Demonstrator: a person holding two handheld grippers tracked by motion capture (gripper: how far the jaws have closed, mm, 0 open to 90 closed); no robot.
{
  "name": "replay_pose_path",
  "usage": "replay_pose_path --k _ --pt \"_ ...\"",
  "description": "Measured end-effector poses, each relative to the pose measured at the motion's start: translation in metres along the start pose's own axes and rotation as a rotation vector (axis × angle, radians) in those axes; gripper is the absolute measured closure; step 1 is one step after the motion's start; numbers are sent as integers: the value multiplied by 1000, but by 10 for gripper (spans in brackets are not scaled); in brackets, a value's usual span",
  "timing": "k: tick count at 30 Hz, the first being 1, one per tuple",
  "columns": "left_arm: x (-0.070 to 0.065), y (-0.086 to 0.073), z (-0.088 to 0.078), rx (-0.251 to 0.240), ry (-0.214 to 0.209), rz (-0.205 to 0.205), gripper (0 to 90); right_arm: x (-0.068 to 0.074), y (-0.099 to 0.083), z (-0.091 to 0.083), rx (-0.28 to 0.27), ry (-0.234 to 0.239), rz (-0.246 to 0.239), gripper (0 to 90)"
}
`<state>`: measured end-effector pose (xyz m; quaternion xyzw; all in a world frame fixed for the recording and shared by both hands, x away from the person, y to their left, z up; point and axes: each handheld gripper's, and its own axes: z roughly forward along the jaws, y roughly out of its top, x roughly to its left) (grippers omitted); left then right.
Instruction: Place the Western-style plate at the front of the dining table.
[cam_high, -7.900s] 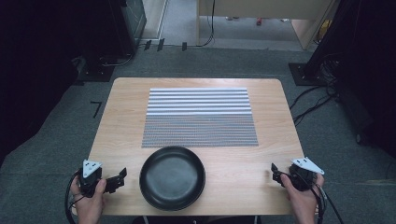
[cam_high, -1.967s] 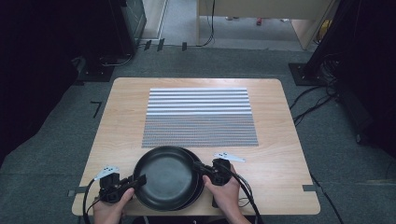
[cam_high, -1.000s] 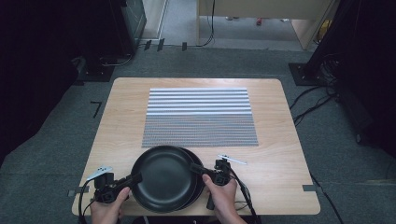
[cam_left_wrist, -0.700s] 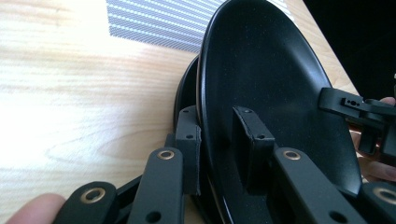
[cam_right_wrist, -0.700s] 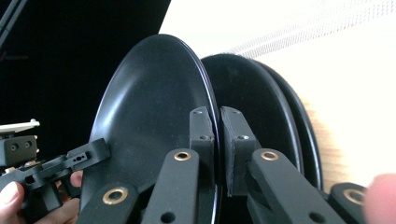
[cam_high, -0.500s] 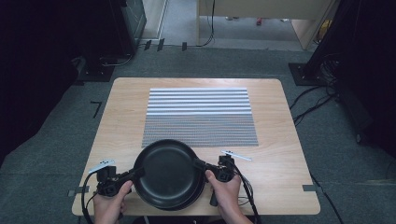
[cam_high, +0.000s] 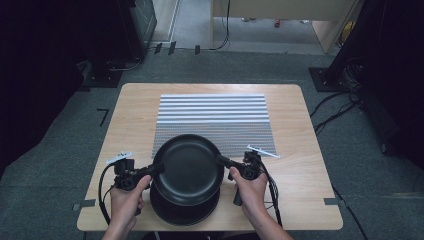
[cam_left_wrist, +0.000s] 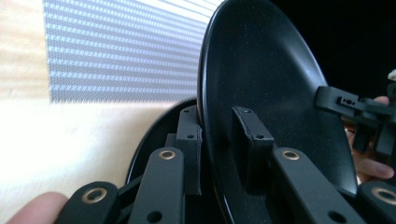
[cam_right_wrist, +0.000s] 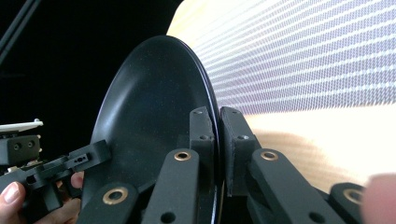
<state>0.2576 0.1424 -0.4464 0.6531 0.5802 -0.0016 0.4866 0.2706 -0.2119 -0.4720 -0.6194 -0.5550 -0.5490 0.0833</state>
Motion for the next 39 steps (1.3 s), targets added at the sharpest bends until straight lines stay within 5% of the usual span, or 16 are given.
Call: replay_pose_path --k 23,39 --pt "-8 77 89 68 -35 7 756 -35 69 5 -92 -91 42 835" --pt "0 105 148 133 -25 -35 751 -70 105 23 -112 -160 83 829"
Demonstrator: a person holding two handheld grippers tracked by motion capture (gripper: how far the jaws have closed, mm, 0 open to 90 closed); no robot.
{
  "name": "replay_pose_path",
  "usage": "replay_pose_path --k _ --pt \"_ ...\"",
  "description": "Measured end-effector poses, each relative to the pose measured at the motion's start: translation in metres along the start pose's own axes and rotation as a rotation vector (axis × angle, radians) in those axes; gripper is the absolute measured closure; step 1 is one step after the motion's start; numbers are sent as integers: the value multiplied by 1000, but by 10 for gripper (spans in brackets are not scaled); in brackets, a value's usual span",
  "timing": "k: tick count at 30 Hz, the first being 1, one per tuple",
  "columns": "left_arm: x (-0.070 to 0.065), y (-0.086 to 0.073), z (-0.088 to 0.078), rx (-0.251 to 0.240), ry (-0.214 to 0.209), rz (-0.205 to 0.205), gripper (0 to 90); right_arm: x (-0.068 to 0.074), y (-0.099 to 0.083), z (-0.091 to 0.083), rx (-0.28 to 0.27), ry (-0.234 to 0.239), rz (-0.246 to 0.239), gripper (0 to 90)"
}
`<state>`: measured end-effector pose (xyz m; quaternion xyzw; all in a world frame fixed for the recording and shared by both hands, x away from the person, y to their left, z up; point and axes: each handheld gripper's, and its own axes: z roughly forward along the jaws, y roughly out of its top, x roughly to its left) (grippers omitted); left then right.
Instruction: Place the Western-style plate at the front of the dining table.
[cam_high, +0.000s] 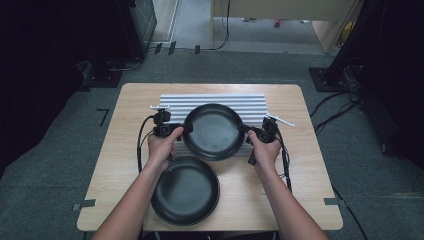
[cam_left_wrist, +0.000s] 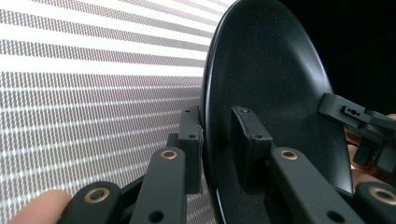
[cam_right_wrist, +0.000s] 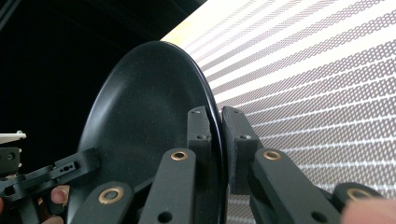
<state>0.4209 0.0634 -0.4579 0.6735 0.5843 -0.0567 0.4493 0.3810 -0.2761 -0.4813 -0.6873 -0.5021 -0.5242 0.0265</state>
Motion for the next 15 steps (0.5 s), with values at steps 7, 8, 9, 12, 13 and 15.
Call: replay_pose_path --k 7,8,9,12,13,15 --pt "5 16 21 26 24 -26 753 -14 7 15 -2 -16 47 828" --pt "6 18 23 30 27 -24 754 -16 7 17 -6 -19 51 826" --pt "6 20 26 30 29 -26 754 -17 8 19 -7 -22 58 825" --pt "6 24 35 42 33 -28 753 -23 13 23 -20 -39 71 822" --pt "7 26 38 45 32 -32 752 -23 14 24 -27 -45 71 822" --pt "8 28 42 44 32 -40 752 -25 16 26 -30 -56 70 822"
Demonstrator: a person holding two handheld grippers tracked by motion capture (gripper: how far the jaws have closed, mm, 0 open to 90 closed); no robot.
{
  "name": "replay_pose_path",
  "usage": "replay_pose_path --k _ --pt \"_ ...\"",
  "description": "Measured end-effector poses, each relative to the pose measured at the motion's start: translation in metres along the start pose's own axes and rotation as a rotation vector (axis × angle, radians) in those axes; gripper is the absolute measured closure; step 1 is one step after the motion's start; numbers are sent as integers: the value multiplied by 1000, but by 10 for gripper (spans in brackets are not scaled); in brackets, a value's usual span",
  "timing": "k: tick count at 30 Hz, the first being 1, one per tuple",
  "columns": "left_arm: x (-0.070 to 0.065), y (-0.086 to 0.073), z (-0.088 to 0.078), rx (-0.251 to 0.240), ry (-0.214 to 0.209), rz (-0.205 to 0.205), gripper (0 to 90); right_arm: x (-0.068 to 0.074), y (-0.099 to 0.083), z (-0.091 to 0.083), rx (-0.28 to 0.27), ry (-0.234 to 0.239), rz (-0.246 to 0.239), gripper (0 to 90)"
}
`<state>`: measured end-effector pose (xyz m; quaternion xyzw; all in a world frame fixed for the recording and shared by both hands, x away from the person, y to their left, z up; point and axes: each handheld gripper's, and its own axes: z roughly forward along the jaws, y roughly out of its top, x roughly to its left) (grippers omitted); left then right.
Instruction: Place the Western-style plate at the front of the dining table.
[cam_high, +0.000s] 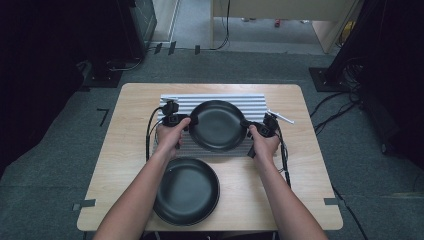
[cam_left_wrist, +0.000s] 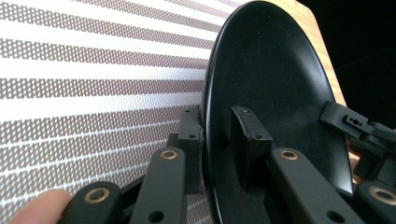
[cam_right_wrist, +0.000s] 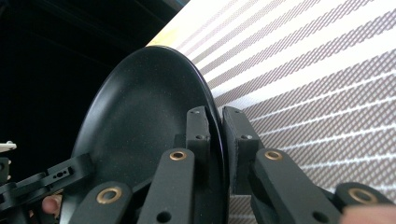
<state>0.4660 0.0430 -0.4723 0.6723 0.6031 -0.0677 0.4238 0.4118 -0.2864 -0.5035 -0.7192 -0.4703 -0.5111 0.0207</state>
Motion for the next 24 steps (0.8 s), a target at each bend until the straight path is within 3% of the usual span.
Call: replay_pose_path --k 6,8,14,24 --pt "7 10 12 12 -3 -23 752 -2 6 10 -12 -27 -14 819" --pt "12 14 19 21 -10 -37 748 -2 9 15 -39 -42 -18 823" --pt "11 15 31 51 26 -17 737 -12 9 23 -45 -64 1 813" --pt "19 14 40 53 16 -27 734 -16 6 30 -77 -94 -26 806"
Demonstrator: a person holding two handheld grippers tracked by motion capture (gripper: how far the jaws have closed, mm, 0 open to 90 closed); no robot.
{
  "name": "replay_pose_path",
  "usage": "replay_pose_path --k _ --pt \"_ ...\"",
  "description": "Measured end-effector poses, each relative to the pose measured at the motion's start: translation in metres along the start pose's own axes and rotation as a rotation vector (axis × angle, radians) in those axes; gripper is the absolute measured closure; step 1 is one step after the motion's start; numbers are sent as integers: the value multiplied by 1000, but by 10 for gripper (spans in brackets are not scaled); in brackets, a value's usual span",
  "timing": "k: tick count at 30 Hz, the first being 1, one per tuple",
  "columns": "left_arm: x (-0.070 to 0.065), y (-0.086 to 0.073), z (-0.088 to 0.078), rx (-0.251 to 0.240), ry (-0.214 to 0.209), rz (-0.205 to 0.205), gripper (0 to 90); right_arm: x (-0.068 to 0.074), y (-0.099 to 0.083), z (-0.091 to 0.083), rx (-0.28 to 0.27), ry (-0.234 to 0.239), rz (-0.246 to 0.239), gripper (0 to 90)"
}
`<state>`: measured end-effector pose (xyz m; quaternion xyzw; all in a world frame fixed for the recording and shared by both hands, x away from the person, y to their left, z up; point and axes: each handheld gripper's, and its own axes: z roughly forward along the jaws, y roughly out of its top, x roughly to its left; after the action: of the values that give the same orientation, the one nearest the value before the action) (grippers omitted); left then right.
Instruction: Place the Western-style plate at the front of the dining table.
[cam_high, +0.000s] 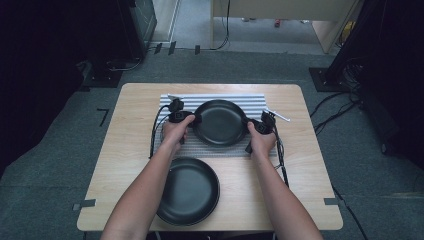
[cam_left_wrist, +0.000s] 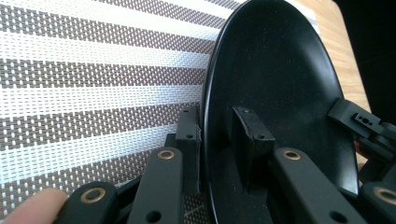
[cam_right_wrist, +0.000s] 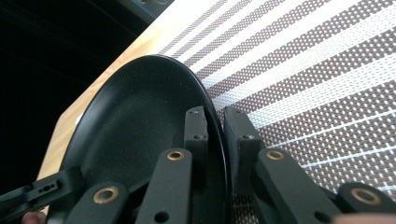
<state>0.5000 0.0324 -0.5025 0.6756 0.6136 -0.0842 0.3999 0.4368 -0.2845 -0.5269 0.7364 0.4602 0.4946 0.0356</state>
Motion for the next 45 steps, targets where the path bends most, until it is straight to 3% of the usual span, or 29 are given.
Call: replay_pose_path --k 5,9,10,12,14,15,17,20,24,29,31,34,36,40,45 --pt "0 1 2 7 14 16 712 -2 -1 3 -8 0 -13 813" --pt "-2 -1 4 7 28 52 653 -1 -2 3 -19 -4 -31 795" --pt "-3 -1 3 8 37 81 649 0 -2 3 -26 -1 -34 751" --pt "-3 -1 2 9 41 104 604 3 -3 1 -57 -39 -70 662" --pt "-4 -1 -4 -26 42 117 535 6 -2 -4 -66 -84 -122 612" --pt "-6 1 -12 -67 41 120 510 7 -1 -6 -60 -99 -127 600" --pt "-7 2 -16 -81 44 127 479 7 0 -8 -58 -103 -127 589" --pt "-13 1 -28 -116 87 189 398 6 0 -18 -90 -131 -158 517" --pt "-16 -6 -40 -157 81 242 355 2 -1 -23 -88 -105 -181 459" --pt "-14 -17 -59 -238 87 271 333 6 -4 -29 -100 -129 -246 353" --pt "-13 -20 -67 -264 92 274 327 8 -5 -33 -92 -112 -240 313" --pt "-11 -21 -79 -288 108 284 327 11 -9 -39 -72 -137 -261 265" --pt "-11 -22 -87 -304 119 287 321 12 -13 -44 -65 -168 -323 267" --pt "-13 -29 -101 -263 152 308 264 10 -16 -55 -44 -118 -325 254" --pt "-16 -43 -111 -227 170 347 138 11 -20 -67 -30 -129 -360 229"
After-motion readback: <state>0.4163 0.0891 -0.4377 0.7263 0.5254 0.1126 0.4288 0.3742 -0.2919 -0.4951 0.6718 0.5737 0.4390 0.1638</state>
